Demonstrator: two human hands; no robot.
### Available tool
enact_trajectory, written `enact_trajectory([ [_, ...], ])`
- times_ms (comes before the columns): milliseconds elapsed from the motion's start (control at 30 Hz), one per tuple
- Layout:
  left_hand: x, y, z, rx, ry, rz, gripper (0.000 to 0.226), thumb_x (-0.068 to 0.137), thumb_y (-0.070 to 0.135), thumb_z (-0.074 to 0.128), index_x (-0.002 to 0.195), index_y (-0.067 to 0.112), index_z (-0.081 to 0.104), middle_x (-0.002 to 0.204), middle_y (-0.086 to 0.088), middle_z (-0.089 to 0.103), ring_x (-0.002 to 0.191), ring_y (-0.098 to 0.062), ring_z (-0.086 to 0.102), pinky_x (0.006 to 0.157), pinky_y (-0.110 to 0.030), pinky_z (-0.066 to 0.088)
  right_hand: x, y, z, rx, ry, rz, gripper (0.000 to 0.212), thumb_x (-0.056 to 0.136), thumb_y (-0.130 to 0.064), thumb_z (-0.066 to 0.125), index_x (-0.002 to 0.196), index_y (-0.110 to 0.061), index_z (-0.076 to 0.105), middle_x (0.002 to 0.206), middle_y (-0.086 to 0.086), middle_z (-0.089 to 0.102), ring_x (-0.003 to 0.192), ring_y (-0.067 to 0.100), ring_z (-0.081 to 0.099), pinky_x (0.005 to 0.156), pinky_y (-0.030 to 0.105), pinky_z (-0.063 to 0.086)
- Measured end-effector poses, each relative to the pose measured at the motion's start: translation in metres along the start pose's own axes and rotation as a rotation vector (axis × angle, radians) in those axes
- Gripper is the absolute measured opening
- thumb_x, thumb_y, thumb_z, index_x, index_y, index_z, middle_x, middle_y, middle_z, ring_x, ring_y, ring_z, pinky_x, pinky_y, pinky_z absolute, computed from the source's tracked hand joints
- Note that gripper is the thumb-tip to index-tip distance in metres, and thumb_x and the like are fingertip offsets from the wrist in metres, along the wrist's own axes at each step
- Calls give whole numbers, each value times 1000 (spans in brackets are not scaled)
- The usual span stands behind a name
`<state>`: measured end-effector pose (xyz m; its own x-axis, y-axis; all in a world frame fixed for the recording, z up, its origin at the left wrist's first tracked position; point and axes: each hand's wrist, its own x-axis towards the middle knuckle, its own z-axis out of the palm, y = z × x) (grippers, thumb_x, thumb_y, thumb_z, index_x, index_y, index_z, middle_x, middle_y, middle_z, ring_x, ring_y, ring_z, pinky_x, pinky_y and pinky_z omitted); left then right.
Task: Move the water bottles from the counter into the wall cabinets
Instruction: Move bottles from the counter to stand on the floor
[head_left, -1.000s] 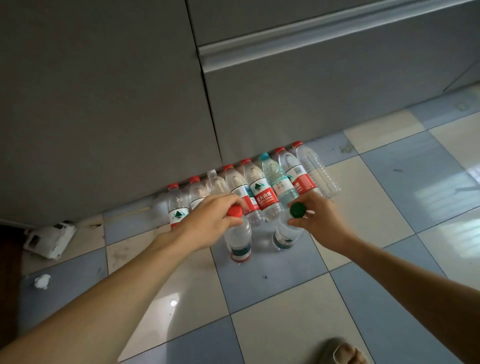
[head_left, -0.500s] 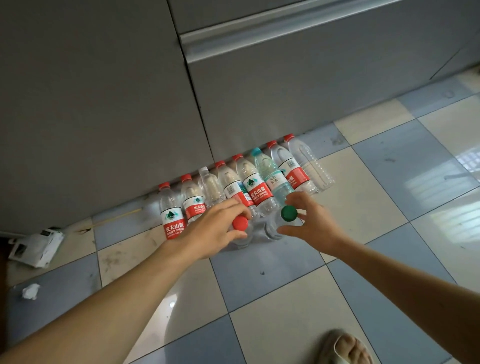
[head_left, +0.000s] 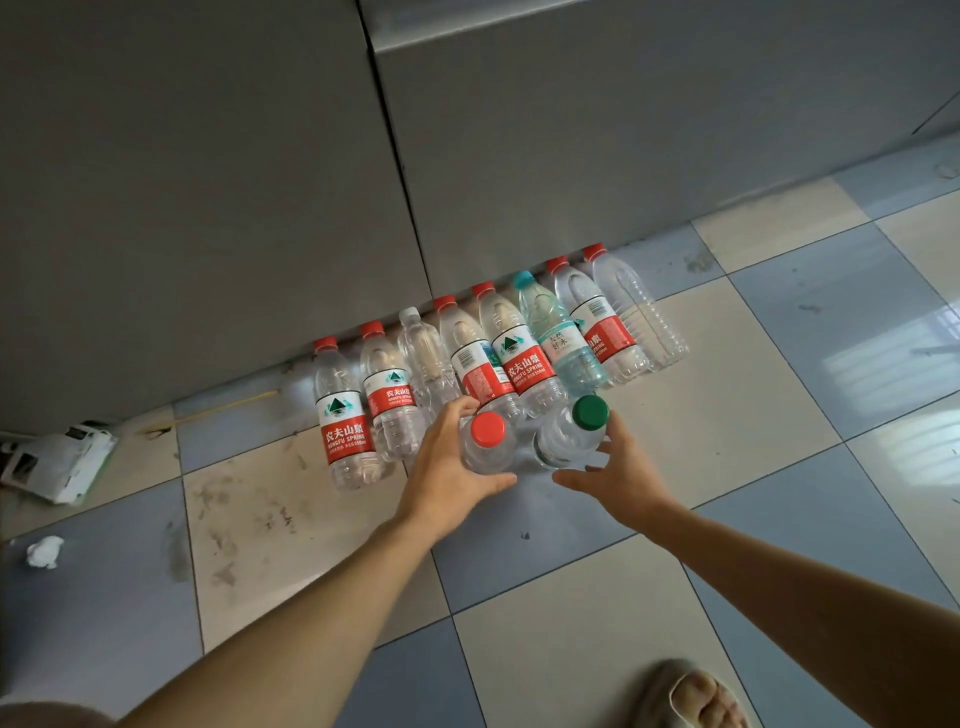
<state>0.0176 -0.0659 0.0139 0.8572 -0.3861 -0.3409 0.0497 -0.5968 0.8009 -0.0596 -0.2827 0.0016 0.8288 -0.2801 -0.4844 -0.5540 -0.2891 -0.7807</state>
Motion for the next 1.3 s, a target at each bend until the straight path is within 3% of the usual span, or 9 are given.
enact_trajectory([
  [100, -5, -9, 13, -89, 94, -1, 80, 57, 37, 97, 116, 47, 45, 112, 27, 61, 105, 9, 57, 80, -9, 42, 5, 4, 0, 27, -5, -17, 87, 73, -17, 89, 144, -27, 39, 123, -16, 52, 112, 9, 53, 79, 9, 44],
  [233, -9, -20, 20, -136, 126, -40, 77, 62, 28, 96, 116, 49, 46, 114, 25, 63, 107, 12, 56, 85, -17, 48, 12, 4, 2, 17, 4, -37, 79, 71, -22, 91, 137, -27, 47, 123, -12, 60, 115, 14, 56, 93, 24, 46],
  [333, -6, -23, 20, -141, 120, -57, 75, 64, 27, 96, 115, 54, 48, 113, 27, 64, 105, 11, 58, 83, -12, 47, 14, 4, 4, -2, 26, -44, 70, 70, -25, 91, 125, -37, 49, 112, -22, 59, 109, 11, 57, 91, 24, 44],
  [433, -4, -22, 22, -164, 102, -62, 71, 65, 23, 95, 122, 38, 55, 115, 17, 69, 107, -2, 63, 90, -21, 52, 12, 4, 4, -6, 35, -41, 69, 70, -28, 91, 122, -41, 49, 107, -30, 57, 102, 4, 58, 87, 19, 45],
  [500, -3, -19, 25, -184, 105, -64, 71, 65, 22, 95, 124, 33, 57, 113, 17, 69, 104, 2, 63, 86, -13, 50, 11, 4, 3, -14, 43, -46, 69, 69, -30, 91, 121, -43, 48, 105, -36, 55, 99, 0, 57, 81, 13, 41],
  [833, -6, -5, 20, -237, 156, -118, 73, 67, 26, 94, 131, 26, 57, 117, 12, 69, 107, -1, 63, 84, -14, 49, 3, -5, 0, 30, 12, -47, 69, 71, -29, 90, 124, -44, 48, 111, -27, 59, 104, 4, 57, 85, 15, 42],
  [933, -15, 7, 9, -248, 180, -174, 72, 64, 28, 96, 126, 32, 58, 111, 18, 69, 101, 6, 64, 73, -3, 47, -4, -24, -1, 50, 2, -40, 70, 72, -31, 90, 126, -45, 46, 109, -31, 57, 100, -2, 57, 81, 9, 40],
  [1067, -24, 43, -18, -246, 193, -190, 74, 64, 32, 95, 128, 29, 59, 115, 13, 70, 108, -8, 64, 77, -11, 48, -21, -65, -12, 48, -4, -64, 69, 70, -38, 91, 116, -56, 44, 102, -42, 56, 98, -16, 54, 77, 3, 38],
  [1300, -54, 137, -100, -276, 284, -207, 68, 60, 28, 97, 119, 24, 63, 105, 11, 73, 97, -13, 68, 71, -15, 49, -64, -172, -50, 18, -47, -140, 76, 68, -39, 92, 132, -36, 50, 116, -17, 65, 106, 8, 63, 88, 24, 50],
])
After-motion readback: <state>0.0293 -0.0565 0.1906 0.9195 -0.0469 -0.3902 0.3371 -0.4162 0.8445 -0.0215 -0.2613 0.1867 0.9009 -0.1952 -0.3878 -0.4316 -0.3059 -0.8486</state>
